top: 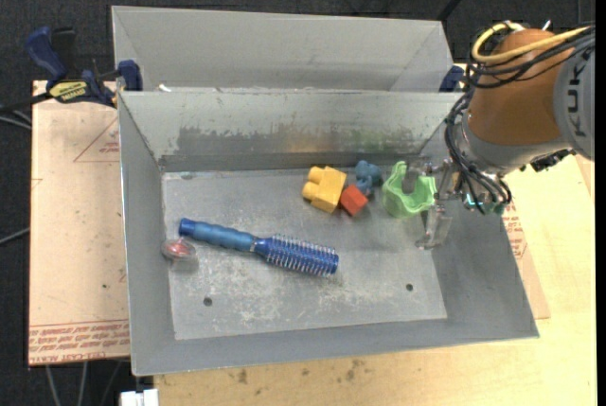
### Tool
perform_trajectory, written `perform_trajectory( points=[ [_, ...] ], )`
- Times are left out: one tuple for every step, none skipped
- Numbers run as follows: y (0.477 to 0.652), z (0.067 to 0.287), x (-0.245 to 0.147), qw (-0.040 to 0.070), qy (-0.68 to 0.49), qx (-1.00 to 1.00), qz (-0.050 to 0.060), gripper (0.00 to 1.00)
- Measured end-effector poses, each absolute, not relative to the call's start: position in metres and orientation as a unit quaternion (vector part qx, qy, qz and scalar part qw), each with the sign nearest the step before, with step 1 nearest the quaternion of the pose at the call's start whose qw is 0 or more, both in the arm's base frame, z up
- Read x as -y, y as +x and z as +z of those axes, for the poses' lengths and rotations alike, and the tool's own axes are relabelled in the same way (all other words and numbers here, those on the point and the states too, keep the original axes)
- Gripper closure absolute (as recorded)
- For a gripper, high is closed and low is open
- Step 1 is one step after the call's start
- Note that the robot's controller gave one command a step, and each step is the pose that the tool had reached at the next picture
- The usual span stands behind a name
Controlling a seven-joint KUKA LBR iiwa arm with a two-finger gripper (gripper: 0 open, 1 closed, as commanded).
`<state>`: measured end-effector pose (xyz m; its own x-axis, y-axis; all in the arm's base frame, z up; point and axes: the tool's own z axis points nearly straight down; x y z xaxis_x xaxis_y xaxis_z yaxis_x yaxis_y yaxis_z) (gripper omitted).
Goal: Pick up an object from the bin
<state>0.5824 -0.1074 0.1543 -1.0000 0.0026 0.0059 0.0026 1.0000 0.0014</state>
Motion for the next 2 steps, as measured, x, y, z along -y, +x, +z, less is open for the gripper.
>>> perform_trajectory(
  points=[
    [0.627, 0.068, 0.136, -0.001, -0.09, 0.996, -0.001, 0.0],
    [0.638, 0.085, 0.154, -0.002, -0.04, 0.999, 0.0, 0.0]
  ],
)
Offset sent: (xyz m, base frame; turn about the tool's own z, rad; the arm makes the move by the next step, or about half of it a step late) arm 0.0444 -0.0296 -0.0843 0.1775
